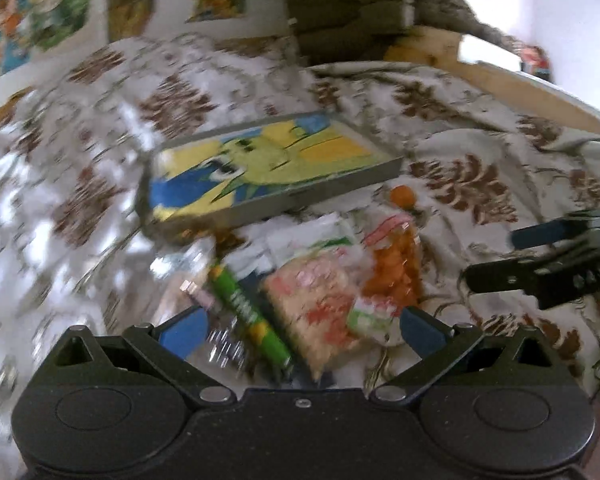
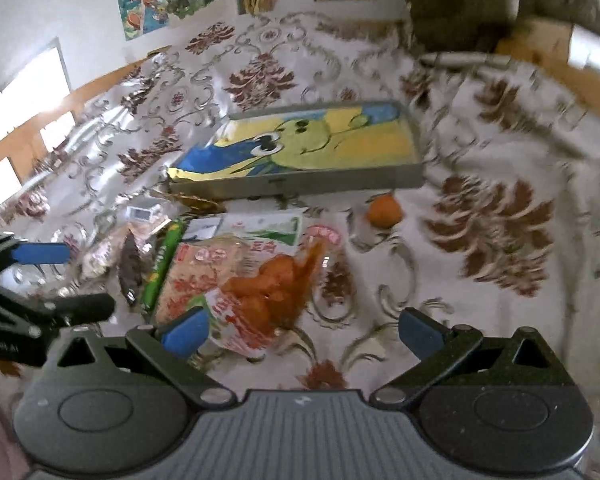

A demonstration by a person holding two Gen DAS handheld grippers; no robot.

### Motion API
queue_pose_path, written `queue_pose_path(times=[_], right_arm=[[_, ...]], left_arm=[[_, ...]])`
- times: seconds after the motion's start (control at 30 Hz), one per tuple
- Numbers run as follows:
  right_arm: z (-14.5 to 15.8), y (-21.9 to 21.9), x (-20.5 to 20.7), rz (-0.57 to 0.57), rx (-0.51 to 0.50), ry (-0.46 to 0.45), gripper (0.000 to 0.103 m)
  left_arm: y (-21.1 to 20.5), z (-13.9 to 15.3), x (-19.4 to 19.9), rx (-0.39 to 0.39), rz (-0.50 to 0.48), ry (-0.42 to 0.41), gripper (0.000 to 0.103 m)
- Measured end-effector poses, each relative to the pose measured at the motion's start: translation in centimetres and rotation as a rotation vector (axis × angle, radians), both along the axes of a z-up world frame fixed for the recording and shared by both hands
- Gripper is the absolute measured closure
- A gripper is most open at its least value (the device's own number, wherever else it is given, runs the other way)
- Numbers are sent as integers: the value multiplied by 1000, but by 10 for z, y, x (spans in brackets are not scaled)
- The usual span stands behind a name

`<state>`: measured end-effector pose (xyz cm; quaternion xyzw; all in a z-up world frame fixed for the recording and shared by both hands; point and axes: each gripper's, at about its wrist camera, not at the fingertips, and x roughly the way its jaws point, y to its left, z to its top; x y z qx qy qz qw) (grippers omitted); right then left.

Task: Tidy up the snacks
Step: 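Move the right tool toward the red-label orange bag while the left tool approaches the granola packet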

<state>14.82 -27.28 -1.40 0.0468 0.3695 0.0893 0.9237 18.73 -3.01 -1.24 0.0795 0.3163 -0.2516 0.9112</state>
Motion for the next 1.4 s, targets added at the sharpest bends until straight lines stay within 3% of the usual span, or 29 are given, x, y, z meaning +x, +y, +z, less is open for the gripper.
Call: queue_pose_path(times=[0.07,0.2,0.53,0.67,0.9,1.17,1.33,1.4], right_arm=[[-4,-7,13,24,70,15,0],[-10,-12,32,70,153,21,0],[-32,-20,59,77,308,95,0],[-33,-27,62,64,391,81,8],[-46,-29,73,49,454,134,9],[-62,-20,87,52,486,194,14],[-75,-21,98,8,500,230,20],[-77,-21,101,-10,496,231,28]], left_arm=[[-1,-2,9,-33,-40,-16,1],[-1,-11,30,-121,-105,45,1],[3,-36,62,-296,-105,245,1],[3,-47,68,-361,-102,333,1],[3,-61,76,-342,-60,397,3],[6,-66,80,-358,-21,405,4],[2,-68,79,-328,-22,390,10],[3,-67,78,-319,3,363,17]])
